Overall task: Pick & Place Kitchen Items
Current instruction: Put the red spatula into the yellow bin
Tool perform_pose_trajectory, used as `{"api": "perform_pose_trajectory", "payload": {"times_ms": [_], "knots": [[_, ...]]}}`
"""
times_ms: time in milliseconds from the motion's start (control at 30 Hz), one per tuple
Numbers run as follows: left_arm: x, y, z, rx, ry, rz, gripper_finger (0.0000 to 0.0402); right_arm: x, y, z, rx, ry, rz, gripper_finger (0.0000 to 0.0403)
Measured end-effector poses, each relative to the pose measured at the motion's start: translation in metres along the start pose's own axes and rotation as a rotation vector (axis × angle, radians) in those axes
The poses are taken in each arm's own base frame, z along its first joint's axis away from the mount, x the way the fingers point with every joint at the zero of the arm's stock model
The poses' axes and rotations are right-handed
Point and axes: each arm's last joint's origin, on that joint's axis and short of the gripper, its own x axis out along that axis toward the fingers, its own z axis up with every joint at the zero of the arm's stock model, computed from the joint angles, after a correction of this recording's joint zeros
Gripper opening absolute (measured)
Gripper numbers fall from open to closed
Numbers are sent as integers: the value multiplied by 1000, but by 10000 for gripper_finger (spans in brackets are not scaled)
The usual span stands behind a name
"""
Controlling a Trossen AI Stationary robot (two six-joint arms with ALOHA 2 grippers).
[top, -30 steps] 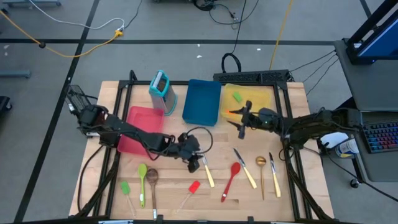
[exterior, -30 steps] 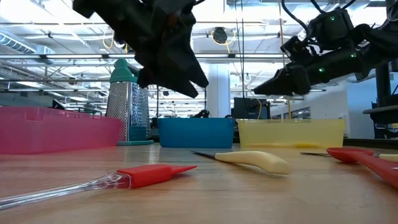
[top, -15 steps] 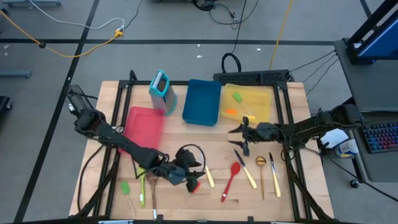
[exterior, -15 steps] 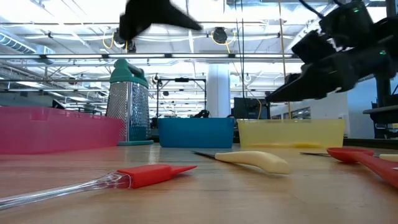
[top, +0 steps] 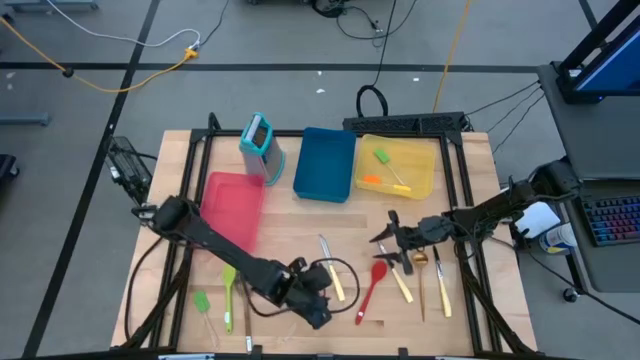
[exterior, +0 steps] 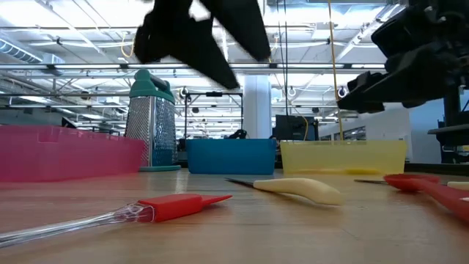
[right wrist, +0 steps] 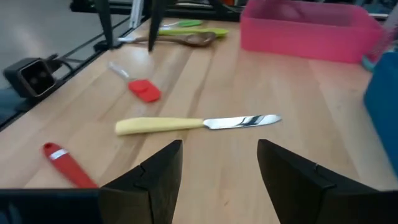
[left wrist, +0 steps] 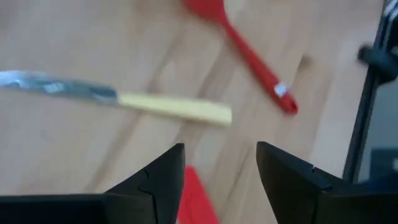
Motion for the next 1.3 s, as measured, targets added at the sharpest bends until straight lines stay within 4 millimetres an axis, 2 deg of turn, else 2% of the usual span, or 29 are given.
{"api": "perform_pose_trajectory", "payload": {"times_ms": [200,400,667,900,1033,1133,1300], "knots": [[27,12,-15,-9,158,77,251,0,4,-1,-7,9,19,201],[34,11,-19,-1,175,72,301,0,4,-4,8,38,15,201],[46,10,-35,1,220,111,318,-1,4,-5,4,46,15,201],[56,9,-49,37,235,132,298,0,4,-4,-25,36,12,201],[55,10,-56,91,229,172,273,0,3,-4,-30,33,-23,201],[55,11,-58,95,235,185,237,0,3,-4,-31,34,-39,201],[56,11,-58,99,234,181,152,0,3,-4,-31,34,-38,201]]}}
